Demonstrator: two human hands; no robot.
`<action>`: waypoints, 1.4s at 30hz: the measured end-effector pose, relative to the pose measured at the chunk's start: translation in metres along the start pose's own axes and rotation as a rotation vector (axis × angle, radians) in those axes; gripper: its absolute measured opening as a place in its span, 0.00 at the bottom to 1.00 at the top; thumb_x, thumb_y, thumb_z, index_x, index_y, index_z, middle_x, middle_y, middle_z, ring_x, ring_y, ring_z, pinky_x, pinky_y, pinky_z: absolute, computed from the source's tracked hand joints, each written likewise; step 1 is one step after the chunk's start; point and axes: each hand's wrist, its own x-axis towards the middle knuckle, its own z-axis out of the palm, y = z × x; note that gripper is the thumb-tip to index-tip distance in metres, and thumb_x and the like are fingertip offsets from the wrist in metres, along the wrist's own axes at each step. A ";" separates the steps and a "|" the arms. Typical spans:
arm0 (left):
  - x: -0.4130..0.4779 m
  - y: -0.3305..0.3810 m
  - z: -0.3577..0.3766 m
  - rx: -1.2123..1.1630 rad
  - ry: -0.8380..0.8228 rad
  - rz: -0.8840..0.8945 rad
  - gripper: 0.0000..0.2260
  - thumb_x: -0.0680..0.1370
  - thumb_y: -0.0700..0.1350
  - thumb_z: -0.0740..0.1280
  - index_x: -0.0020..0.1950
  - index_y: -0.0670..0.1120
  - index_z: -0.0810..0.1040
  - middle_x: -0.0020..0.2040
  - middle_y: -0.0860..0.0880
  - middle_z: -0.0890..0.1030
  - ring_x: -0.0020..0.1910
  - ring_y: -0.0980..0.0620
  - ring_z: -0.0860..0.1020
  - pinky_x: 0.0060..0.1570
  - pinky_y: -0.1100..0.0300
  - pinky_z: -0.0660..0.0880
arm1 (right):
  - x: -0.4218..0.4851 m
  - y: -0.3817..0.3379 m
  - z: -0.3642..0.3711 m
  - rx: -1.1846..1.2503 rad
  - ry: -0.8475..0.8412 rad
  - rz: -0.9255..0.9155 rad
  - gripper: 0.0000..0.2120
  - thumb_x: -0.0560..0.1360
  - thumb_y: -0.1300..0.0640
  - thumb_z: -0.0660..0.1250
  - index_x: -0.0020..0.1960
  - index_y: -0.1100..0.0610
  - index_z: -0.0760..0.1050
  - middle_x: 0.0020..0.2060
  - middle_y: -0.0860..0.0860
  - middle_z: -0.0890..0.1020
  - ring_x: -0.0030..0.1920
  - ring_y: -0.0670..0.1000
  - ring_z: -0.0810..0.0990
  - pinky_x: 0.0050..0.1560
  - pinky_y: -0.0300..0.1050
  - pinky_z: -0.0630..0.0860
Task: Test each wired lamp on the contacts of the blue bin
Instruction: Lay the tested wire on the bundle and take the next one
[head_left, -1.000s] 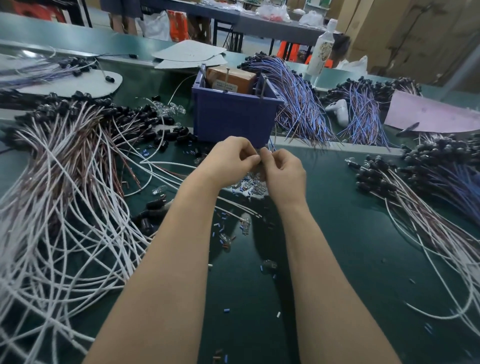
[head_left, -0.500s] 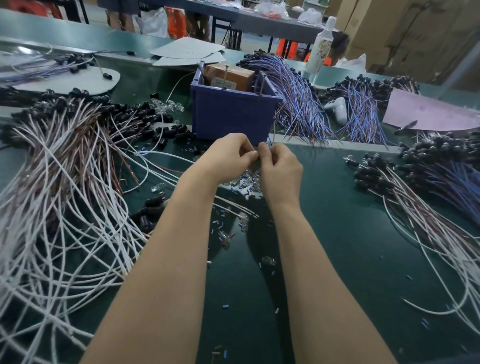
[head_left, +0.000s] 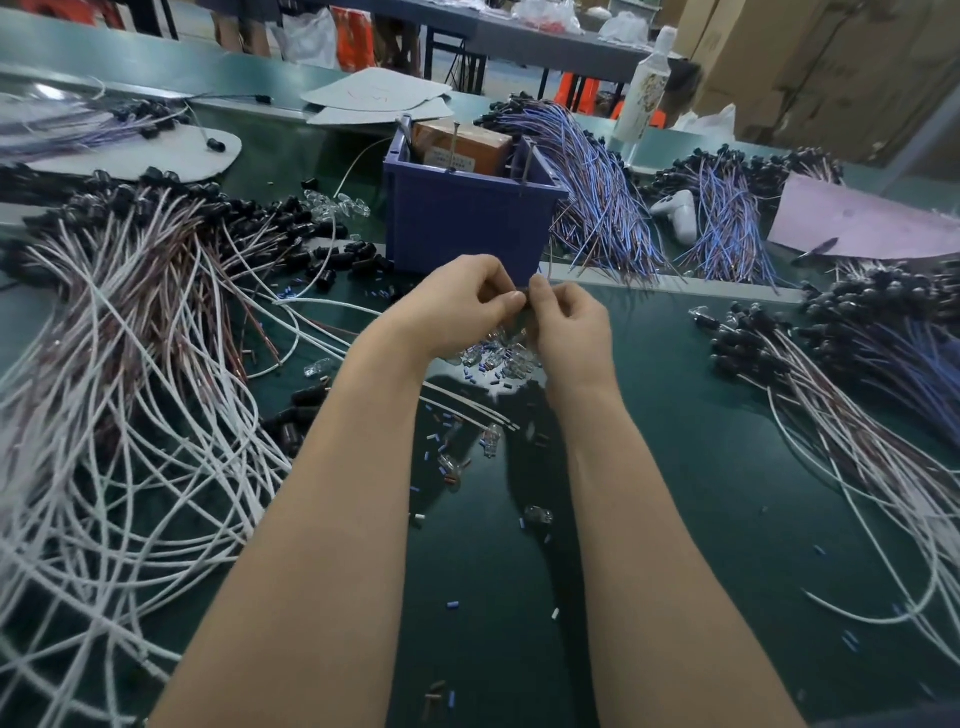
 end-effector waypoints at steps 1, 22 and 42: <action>-0.001 0.001 -0.002 -0.022 -0.013 0.012 0.05 0.80 0.46 0.64 0.49 0.45 0.76 0.43 0.50 0.81 0.42 0.53 0.78 0.44 0.59 0.75 | 0.001 -0.001 0.000 0.155 -0.057 0.076 0.14 0.80 0.56 0.61 0.38 0.60 0.72 0.29 0.54 0.72 0.26 0.47 0.68 0.29 0.38 0.65; -0.005 0.001 -0.013 -0.050 0.159 -0.164 0.05 0.79 0.44 0.65 0.52 0.46 0.78 0.51 0.46 0.82 0.50 0.50 0.79 0.45 0.60 0.71 | -0.039 -0.047 -0.059 -0.766 -0.603 0.166 0.16 0.68 0.43 0.73 0.49 0.50 0.73 0.34 0.49 0.83 0.28 0.45 0.82 0.33 0.40 0.75; -0.004 -0.005 -0.018 -0.097 0.204 -0.161 0.03 0.79 0.44 0.63 0.50 0.47 0.77 0.45 0.49 0.83 0.47 0.51 0.79 0.46 0.58 0.72 | -0.006 -0.009 0.015 -0.863 -0.353 0.047 0.10 0.75 0.60 0.62 0.56 0.58 0.72 0.52 0.59 0.79 0.50 0.61 0.80 0.52 0.52 0.78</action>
